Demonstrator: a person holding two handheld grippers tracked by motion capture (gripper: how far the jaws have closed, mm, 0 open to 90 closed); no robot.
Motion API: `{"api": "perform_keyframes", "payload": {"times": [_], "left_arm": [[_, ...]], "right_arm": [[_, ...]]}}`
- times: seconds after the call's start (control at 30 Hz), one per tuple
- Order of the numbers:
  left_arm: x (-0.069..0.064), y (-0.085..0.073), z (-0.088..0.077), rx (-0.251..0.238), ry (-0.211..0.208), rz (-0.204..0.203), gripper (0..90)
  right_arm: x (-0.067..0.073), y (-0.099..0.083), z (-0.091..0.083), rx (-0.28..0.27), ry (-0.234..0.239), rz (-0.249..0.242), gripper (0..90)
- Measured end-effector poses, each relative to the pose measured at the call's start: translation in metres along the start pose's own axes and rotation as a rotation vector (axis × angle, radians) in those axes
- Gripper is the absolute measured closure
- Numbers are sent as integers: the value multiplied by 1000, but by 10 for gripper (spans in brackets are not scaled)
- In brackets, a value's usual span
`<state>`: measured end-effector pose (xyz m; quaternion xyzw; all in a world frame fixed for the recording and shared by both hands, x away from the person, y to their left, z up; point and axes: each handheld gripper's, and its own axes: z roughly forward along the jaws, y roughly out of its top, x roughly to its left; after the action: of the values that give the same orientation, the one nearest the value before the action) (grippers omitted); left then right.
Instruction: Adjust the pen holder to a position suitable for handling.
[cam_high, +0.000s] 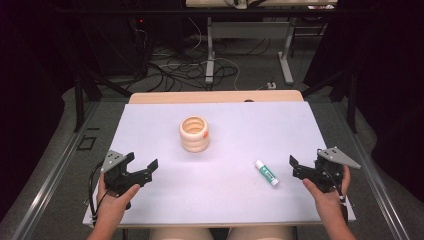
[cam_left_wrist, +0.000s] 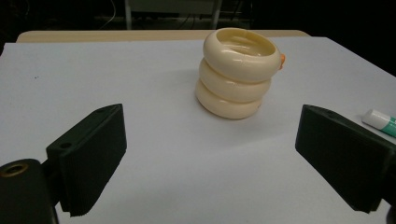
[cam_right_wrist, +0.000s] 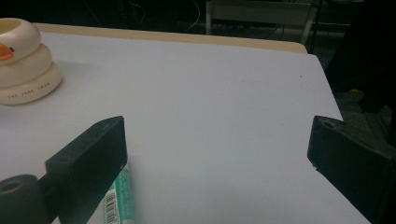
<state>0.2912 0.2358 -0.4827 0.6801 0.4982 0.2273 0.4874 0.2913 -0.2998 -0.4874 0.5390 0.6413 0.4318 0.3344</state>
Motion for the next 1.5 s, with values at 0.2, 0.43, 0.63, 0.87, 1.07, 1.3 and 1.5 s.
{"api": "perform_keyframes", "payload": {"times": [0.2,0.43,0.63,0.87,1.07,1.3,1.5], "left_arm": [[-1,12,6,-15,11,-8,114],[-5,31,11,-13,26,2,139],[-7,47,15,-21,47,22,157],[-9,59,22,-9,52,27,168],[-11,70,33,-12,44,16,179],[-16,81,43,-15,17,0,217],[-23,90,52,-9,12,22,235]], "right_arm": [[-3,0,0,1,-2,-5,63],[-2,0,-1,8,8,2,65],[-2,0,0,3,6,3,68],[-1,0,-1,12,10,2,70],[-2,0,0,15,10,1,73],[-2,0,0,13,9,-15,74],[-2,-1,0,14,17,-11,73]]}}
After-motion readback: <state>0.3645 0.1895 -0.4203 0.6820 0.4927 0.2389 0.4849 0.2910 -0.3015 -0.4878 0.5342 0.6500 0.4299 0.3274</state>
